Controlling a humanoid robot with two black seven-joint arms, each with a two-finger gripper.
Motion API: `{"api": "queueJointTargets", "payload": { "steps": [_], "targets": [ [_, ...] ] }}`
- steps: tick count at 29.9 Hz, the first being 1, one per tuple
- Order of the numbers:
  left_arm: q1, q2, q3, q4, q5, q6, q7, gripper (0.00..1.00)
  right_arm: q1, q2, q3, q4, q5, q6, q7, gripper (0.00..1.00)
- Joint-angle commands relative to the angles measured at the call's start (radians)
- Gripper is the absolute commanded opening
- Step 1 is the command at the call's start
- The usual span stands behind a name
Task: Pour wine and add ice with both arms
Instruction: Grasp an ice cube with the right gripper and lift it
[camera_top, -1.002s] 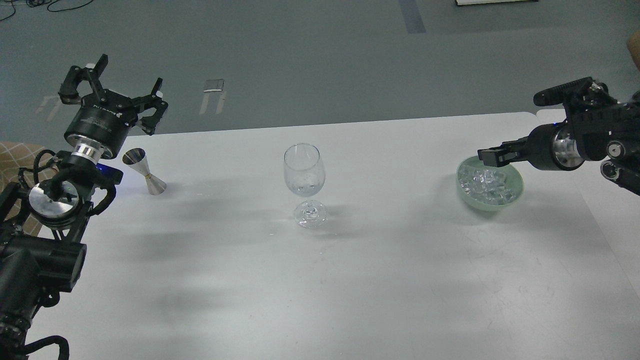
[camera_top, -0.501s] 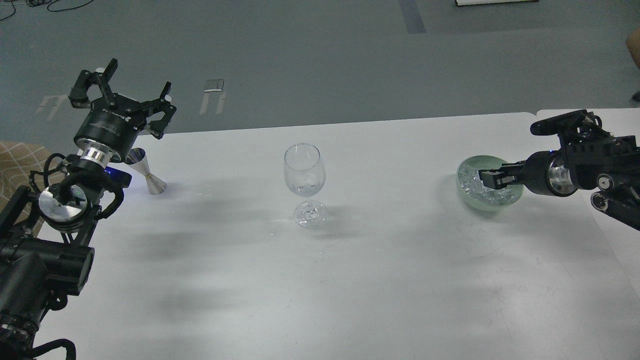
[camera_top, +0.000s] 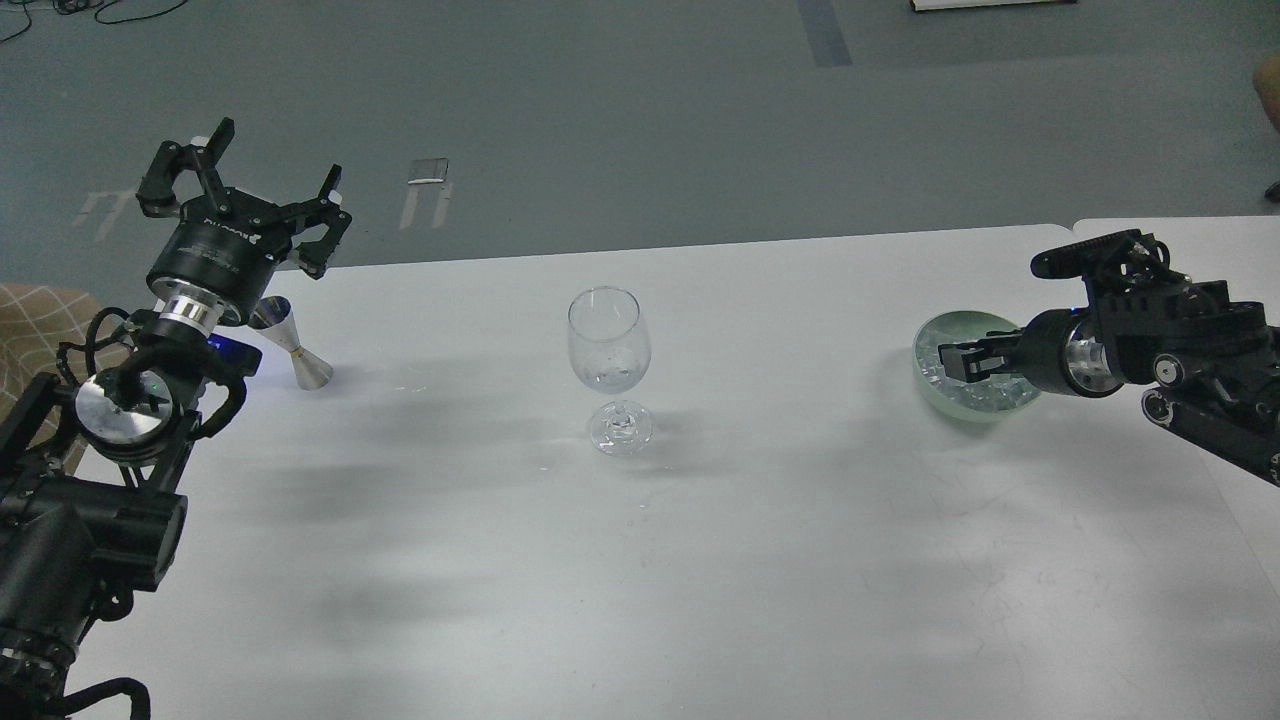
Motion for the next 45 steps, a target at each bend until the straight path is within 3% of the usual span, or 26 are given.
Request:
{"api": "queueJointTargets", "payload": {
  "steps": [1, 4, 6, 8, 11, 19, 31, 45],
  "targets": [
    [0.008, 0.004, 0.001, 0.002, -0.001, -0.004, 0.000, 0.98, -0.001, 0.000, -0.006, 0.000, 0.000, 0.004, 0.000, 0.59],
    [0.009, 0.002, 0.001, 0.006, -0.001, -0.004, 0.000, 0.98, -0.005, 0.000, -0.008, 0.000, 0.000, 0.004, 0.000, 0.56],
    [0.008, -0.001, 0.001, 0.006, -0.001, -0.003, 0.000, 0.98, -0.008, 0.000, -0.008, 0.001, 0.000, 0.004, 0.000, 0.48],
    [0.008, -0.001, 0.004, 0.006, -0.001, -0.003, 0.002, 0.98, -0.011, 0.000, -0.009, 0.001, 0.000, 0.010, 0.000, 0.22],
    [0.008, -0.001, 0.009, 0.006, -0.001, -0.003, 0.002, 0.98, -0.011, 0.001, -0.009, -0.002, 0.000, 0.013, -0.002, 0.12],
    [0.011, -0.010, 0.003, 0.007, 0.000, 0.000, 0.002, 0.98, -0.005, -0.003, -0.006, 0.013, 0.008, 0.015, 0.011, 0.07],
    [0.009, -0.006, -0.004, -0.001, 0.002, 0.008, 0.002, 0.98, 0.002, -0.034, 0.012, 0.052, 0.012, 0.015, 0.014, 0.07],
    [0.015, 0.011, 0.003, -0.008, 0.002, 0.008, 0.005, 0.98, 0.011, -0.193, 0.270, 0.285, 0.018, 0.021, 0.012, 0.10]
  ]
}}
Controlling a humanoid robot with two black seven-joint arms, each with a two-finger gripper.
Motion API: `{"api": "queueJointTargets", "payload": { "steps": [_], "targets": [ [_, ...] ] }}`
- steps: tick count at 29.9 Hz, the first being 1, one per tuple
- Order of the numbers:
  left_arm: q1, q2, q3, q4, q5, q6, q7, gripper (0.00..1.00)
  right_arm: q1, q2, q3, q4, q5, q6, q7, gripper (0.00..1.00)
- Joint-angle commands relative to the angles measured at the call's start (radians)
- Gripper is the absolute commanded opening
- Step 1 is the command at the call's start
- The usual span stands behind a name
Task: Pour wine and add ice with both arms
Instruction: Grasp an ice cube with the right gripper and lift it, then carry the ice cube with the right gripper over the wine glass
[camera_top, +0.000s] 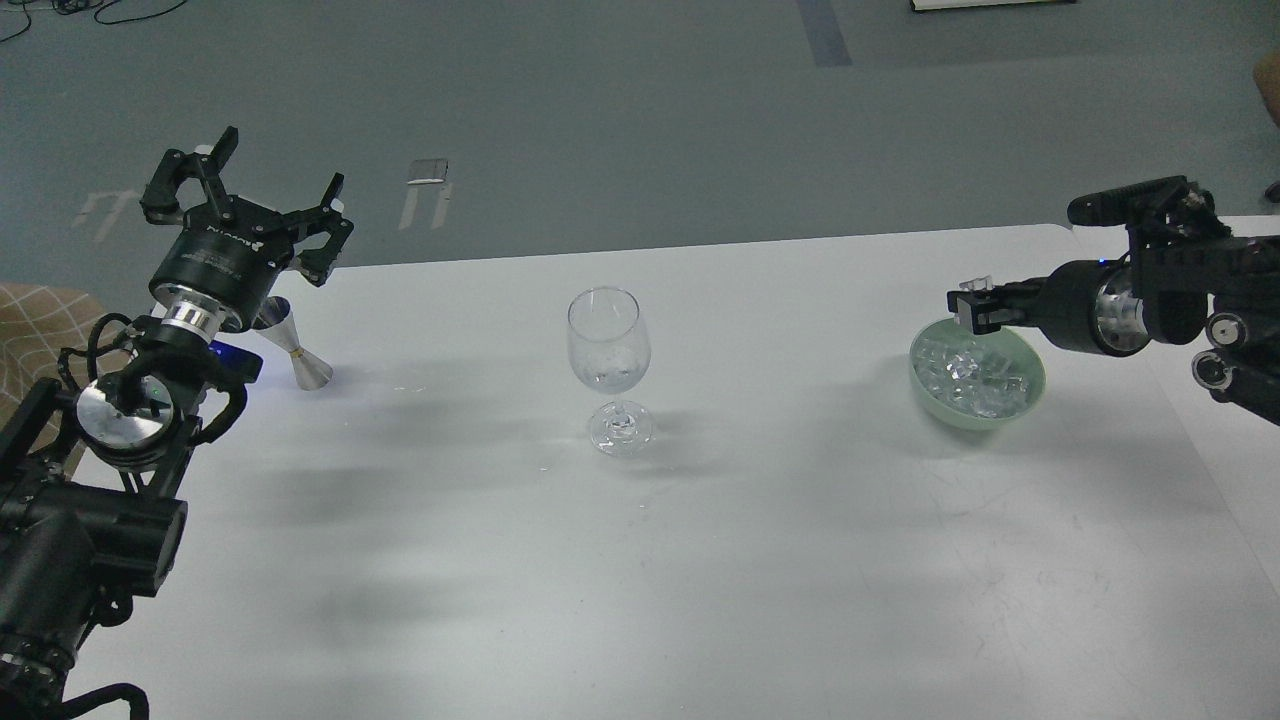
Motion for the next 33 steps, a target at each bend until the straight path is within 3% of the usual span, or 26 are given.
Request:
{"api": "queueJointTargets", "payload": {
  "steps": [1, 13, 20, 33],
  "targets": [
    [0.010, 0.003, 0.000, -0.002, 0.001, -0.001, 0.000, 0.98, -0.003, -0.033, 0.093, 0.078, 0.002, 0.015, 0.000, 0.10],
    [0.021, 0.002, -0.004, -0.006, 0.001, 0.002, 0.000, 0.98, -0.006, -0.027, 0.235, 0.354, 0.019, 0.063, -0.006, 0.09],
    [0.021, 0.005, -0.004, -0.006, 0.001, 0.001, 0.000, 0.98, 0.006, 0.064, 0.236, 0.401, 0.016, 0.063, -0.014, 0.09],
    [0.022, 0.013, -0.006, -0.006, 0.001, -0.001, 0.000, 0.98, 0.038, 0.330, 0.220, 0.323, -0.016, 0.063, -0.126, 0.11]
  ]
}}
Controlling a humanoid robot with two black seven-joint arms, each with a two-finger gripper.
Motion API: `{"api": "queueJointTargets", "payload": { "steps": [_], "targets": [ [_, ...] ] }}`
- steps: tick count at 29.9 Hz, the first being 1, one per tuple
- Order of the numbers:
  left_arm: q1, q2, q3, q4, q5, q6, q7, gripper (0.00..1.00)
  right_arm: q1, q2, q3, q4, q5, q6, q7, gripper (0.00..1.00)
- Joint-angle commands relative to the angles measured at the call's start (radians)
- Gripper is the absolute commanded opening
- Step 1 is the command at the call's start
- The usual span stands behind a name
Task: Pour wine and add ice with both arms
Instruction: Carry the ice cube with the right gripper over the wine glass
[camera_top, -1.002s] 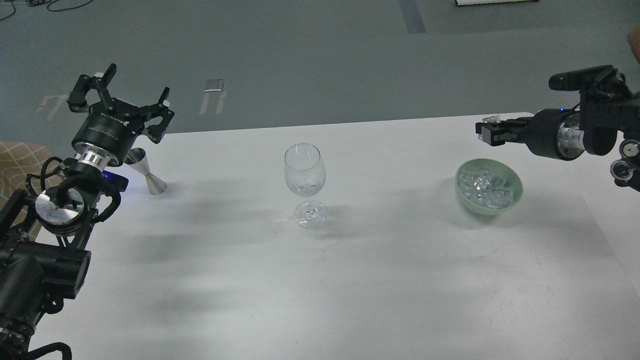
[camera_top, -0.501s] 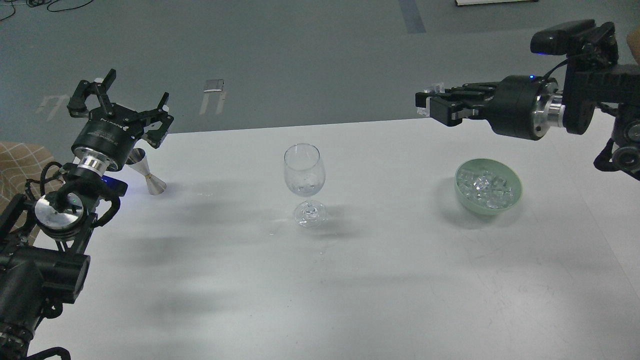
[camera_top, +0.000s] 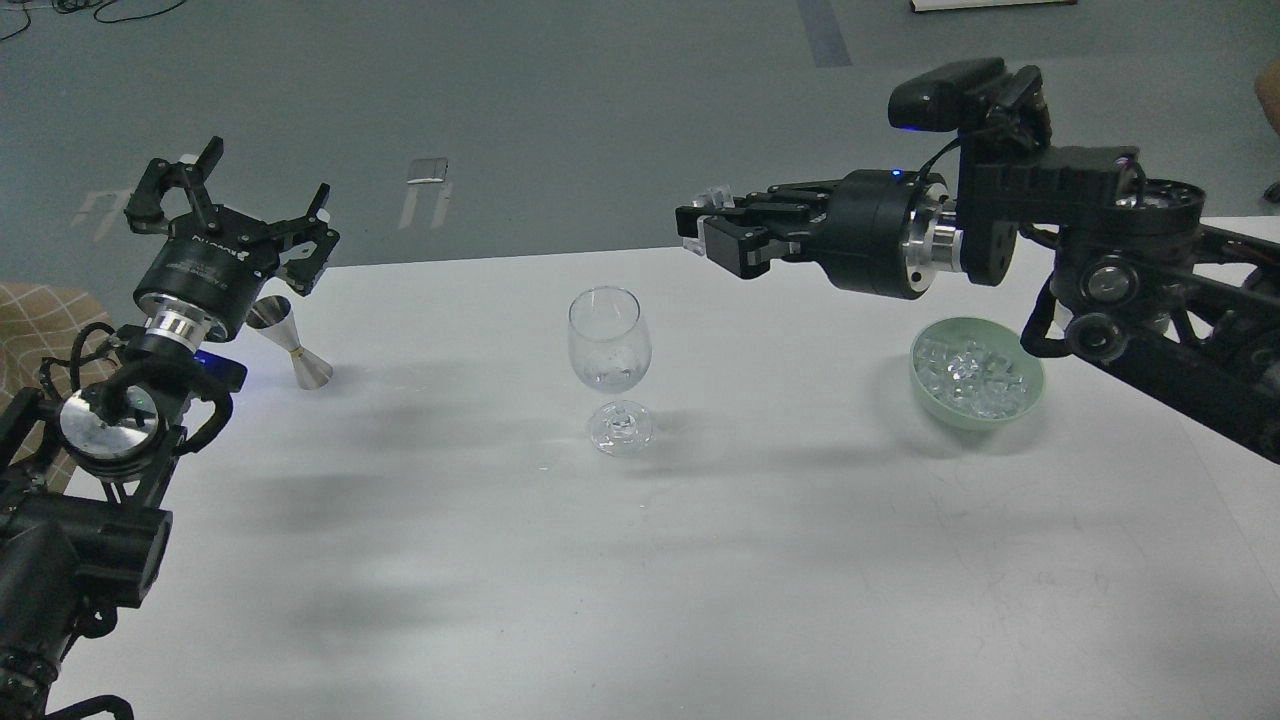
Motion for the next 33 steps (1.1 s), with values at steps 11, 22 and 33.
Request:
{"api": "queueJointTargets", "payload": {
  "steps": [11, 22, 33],
  "targets": [
    [0.000, 0.001, -0.026, 0.000, -0.003, -0.006, -0.002, 0.98, 0.000, 0.165, -0.080, -0.102, -0.075, 0.002, -0.022, 0.12],
    [-0.001, 0.001, -0.029, -0.041, -0.003, -0.001, -0.003, 0.98, 0.013, 0.259, -0.082, -0.188, -0.077, 0.002, -0.022, 0.13],
    [-0.001, -0.003, -0.036, -0.043, -0.005, -0.001, -0.002, 0.98, 0.025, 0.285, -0.082, -0.240, -0.075, 0.002, -0.022, 0.14]
  ]
}}
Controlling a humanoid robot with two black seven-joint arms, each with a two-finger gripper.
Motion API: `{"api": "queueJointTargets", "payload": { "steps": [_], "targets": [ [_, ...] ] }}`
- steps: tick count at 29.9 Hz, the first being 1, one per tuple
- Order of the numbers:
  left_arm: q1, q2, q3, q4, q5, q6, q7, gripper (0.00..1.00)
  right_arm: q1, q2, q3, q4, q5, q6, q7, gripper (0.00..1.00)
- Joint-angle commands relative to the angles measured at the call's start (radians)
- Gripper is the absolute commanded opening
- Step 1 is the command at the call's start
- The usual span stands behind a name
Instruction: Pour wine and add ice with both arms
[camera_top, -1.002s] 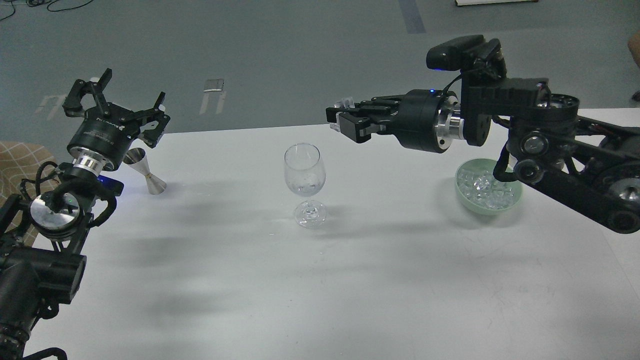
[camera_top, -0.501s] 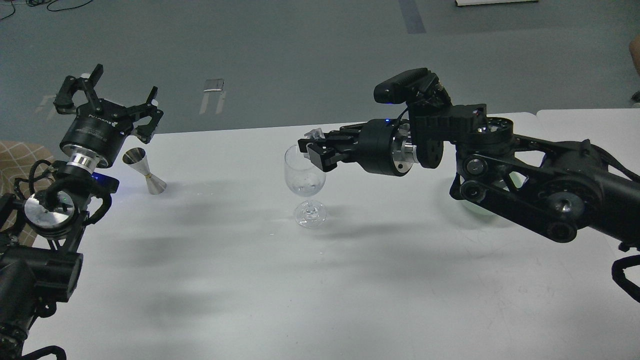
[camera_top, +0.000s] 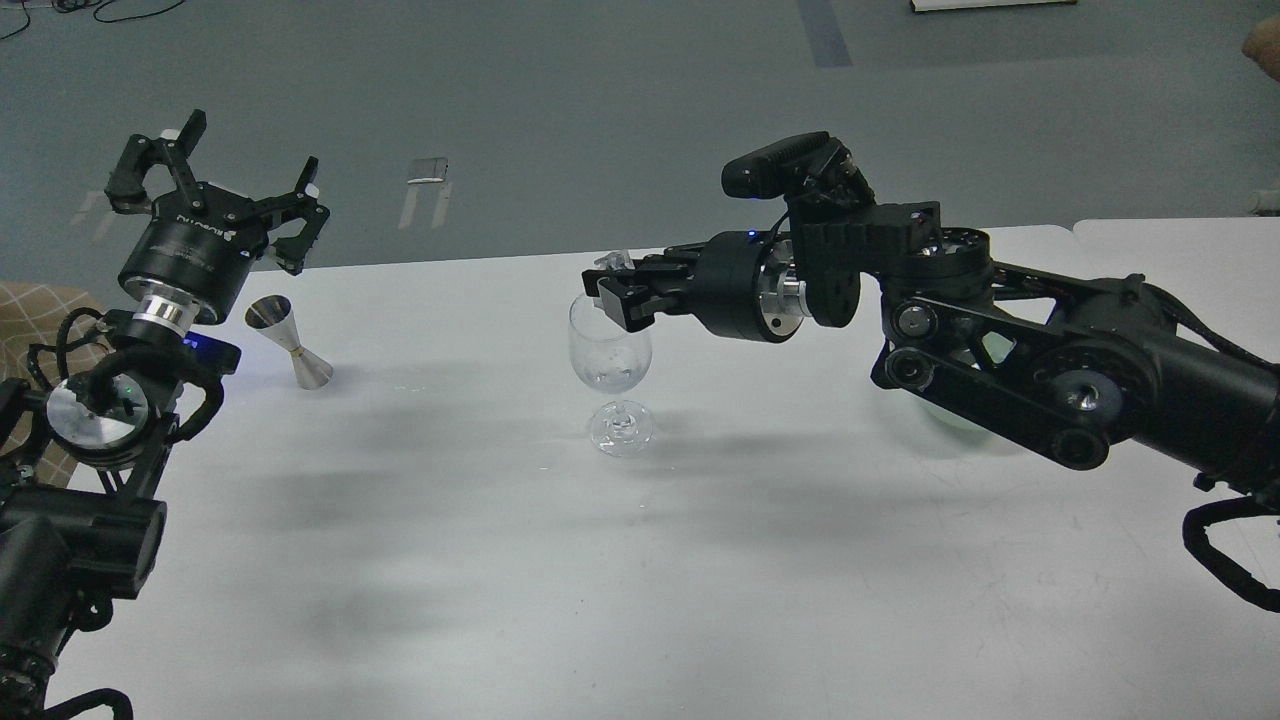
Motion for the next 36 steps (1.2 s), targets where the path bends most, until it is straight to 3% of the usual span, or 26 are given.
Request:
{"api": "queueJointTargets", "payload": {
  "steps": [1, 10, 13, 23, 36],
  "targets": [
    [0.000, -0.002, -0.002, 0.000, 0.000, 0.000, 0.000, 0.98, 0.002, 0.012, 0.000, -0.013, 0.001, 0.000, 0.000, 0.14],
    [0.000, 0.001, -0.011, 0.000, -0.002, 0.000, 0.000, 0.98, 0.008, 0.032, 0.000, -0.016, 0.001, 0.000, 0.000, 0.19],
    [0.000, 0.001, -0.011, 0.000, -0.002, -0.001, 0.000, 0.98, 0.009, 0.032, 0.000, -0.016, 0.001, 0.000, -0.009, 0.28],
    [0.000, 0.001, -0.015, 0.000, -0.002, -0.004, 0.000, 0.98, 0.022, 0.030, -0.001, -0.016, 0.003, 0.000, -0.014, 0.39],
    [0.000, 0.001, -0.015, 0.000, -0.002, -0.006, 0.000, 0.98, 0.019, 0.029, -0.001, -0.011, 0.008, 0.000, -0.014, 0.46]
  ]
}}
